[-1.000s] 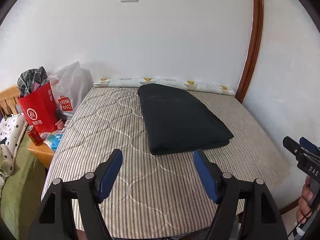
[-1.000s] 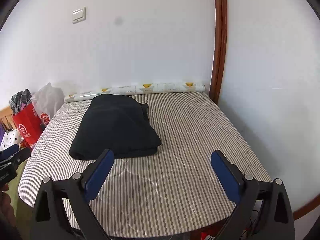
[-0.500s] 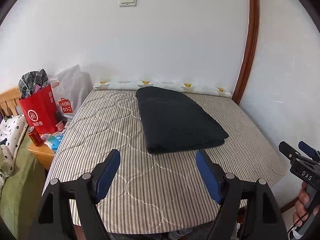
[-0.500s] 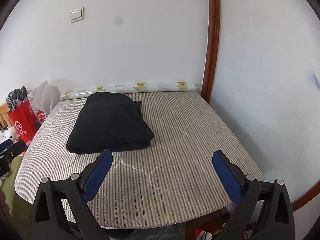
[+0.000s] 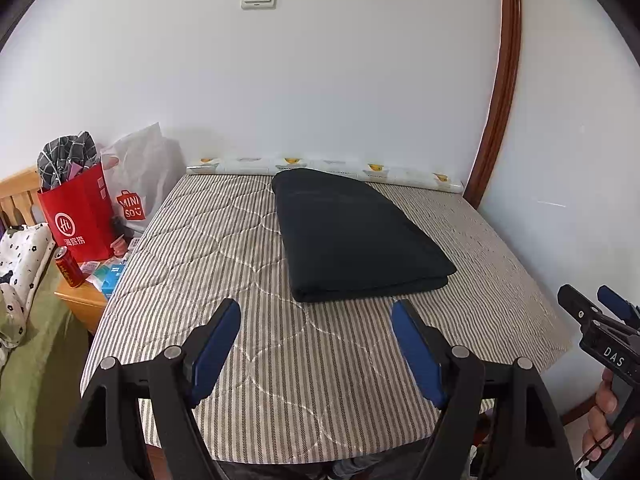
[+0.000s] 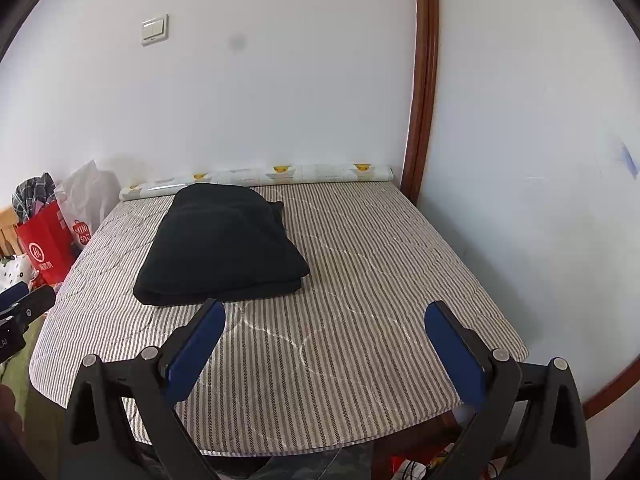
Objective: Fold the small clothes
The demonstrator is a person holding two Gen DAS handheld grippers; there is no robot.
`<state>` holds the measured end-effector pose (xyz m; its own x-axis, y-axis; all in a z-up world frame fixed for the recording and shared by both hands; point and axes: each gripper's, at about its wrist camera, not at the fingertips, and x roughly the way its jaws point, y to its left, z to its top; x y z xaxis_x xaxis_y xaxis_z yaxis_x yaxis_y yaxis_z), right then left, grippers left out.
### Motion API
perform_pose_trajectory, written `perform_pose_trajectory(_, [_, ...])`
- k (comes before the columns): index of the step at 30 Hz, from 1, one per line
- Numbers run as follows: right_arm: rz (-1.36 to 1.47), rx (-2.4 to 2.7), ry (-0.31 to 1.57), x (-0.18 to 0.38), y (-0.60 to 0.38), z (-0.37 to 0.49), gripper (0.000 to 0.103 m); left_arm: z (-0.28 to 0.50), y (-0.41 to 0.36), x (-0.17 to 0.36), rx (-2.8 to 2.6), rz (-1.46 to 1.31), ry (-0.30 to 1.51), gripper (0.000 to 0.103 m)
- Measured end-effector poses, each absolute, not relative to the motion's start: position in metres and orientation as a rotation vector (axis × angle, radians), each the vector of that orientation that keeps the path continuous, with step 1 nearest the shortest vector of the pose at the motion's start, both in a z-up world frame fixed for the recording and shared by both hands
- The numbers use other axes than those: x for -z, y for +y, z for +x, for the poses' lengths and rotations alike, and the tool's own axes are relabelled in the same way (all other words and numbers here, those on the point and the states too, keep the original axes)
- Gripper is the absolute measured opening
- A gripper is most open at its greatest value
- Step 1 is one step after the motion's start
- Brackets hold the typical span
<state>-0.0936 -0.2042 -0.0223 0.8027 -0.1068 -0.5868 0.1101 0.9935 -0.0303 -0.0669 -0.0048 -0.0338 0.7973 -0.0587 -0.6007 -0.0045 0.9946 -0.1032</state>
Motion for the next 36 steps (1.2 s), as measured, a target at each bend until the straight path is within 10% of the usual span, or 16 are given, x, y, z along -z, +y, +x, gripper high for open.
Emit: perform_pose_trajectory(36, [-0.004, 0.117, 0.61, 0.0132, -0.2042, -0.1004, 0.099, -0.0696, -0.0049, 0.0331, 0.044, -0.091, 0.644, 0.079])
